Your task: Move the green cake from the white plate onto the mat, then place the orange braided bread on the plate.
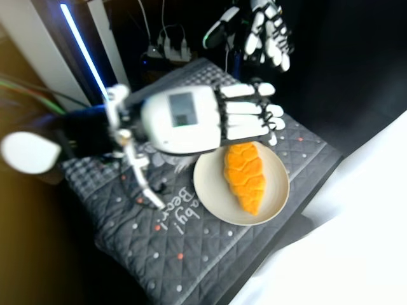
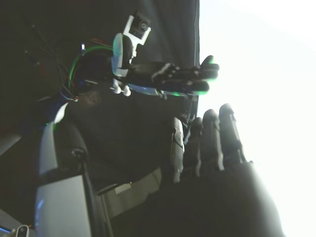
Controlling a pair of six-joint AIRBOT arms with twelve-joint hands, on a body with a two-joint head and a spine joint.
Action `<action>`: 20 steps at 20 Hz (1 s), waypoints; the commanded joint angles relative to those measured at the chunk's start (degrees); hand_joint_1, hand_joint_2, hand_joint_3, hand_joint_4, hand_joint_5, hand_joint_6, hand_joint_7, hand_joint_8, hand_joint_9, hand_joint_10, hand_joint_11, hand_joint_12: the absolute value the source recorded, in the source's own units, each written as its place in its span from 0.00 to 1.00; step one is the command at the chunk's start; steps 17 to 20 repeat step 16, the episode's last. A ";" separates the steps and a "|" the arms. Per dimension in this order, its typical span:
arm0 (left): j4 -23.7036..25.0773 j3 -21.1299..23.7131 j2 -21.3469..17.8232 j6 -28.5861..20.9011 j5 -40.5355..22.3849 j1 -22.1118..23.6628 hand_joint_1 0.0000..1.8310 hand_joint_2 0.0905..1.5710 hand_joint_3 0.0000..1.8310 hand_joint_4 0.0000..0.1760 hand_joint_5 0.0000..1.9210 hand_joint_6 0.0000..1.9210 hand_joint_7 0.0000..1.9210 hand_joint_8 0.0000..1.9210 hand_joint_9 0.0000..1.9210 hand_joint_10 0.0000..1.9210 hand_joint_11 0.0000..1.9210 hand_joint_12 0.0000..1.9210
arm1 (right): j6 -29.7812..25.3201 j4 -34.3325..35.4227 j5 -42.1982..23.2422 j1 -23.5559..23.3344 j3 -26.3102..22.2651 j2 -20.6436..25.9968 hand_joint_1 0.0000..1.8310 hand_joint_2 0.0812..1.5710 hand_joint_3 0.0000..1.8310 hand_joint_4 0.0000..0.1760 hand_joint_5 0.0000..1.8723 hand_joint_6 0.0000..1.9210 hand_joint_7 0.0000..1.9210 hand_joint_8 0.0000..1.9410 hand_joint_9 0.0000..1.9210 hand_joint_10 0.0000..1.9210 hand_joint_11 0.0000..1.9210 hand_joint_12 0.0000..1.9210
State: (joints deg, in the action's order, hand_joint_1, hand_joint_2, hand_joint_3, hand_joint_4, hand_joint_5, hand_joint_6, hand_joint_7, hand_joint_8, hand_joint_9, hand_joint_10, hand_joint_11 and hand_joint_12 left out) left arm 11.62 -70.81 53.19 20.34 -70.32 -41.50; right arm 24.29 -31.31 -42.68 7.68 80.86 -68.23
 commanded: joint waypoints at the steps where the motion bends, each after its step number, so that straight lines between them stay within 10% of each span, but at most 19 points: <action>1: -2.12 0.13 -0.27 -0.12 -7.17 0.44 0.55 0.43 0.00 1.00 0.09 0.00 0.05 0.01 0.12 0.01 0.06 0.01 | 0.03 2.62 -7.34 -0.75 -0.46 1.35 0.35 0.46 0.00 0.93 0.01 0.00 0.09 0.00 0.09 0.00 0.00 0.35; 3: -2.67 0.44 -0.39 0.09 -7.94 0.16 0.55 0.43 0.00 1.00 0.14 0.00 0.12 0.00 0.17 0.00 0.10 0.02 | 0.03 2.63 -8.91 -0.72 -2.62 3.48 0.36 0.46 0.00 0.84 0.01 0.00 0.08 0.00 0.06 0.00 0.00 0.22; 11: -5.61 2.88 -2.52 1.84 -11.66 -2.47 0.54 0.43 0.00 0.81 0.17 0.01 0.12 0.00 0.12 0.00 0.05 0.00 | 0.10 6.46 -20.86 5.70 -8.35 9.59 0.36 0.50 0.00 0.49 0.11 0.00 0.11 0.00 0.10 0.00 0.00 0.27; 13: -6.24 2.90 -2.45 2.23 -11.85 -2.89 0.54 0.42 0.00 0.90 0.17 0.01 0.12 0.00 0.11 0.00 0.04 0.00 | 0.17 10.83 -25.91 10.55 -8.03 9.69 0.38 0.49 0.00 0.66 0.10 0.00 0.11 0.00 0.10 0.00 0.00 0.30; 20: -8.45 3.24 -2.83 2.39 -14.01 -5.28 0.56 0.42 0.00 0.83 0.16 0.00 0.10 0.00 0.10 0.00 0.02 0.00 | 0.18 16.51 -31.79 15.94 -8.08 9.69 0.39 0.48 0.00 0.59 0.11 0.00 0.10 0.00 0.09 0.00 0.00 0.27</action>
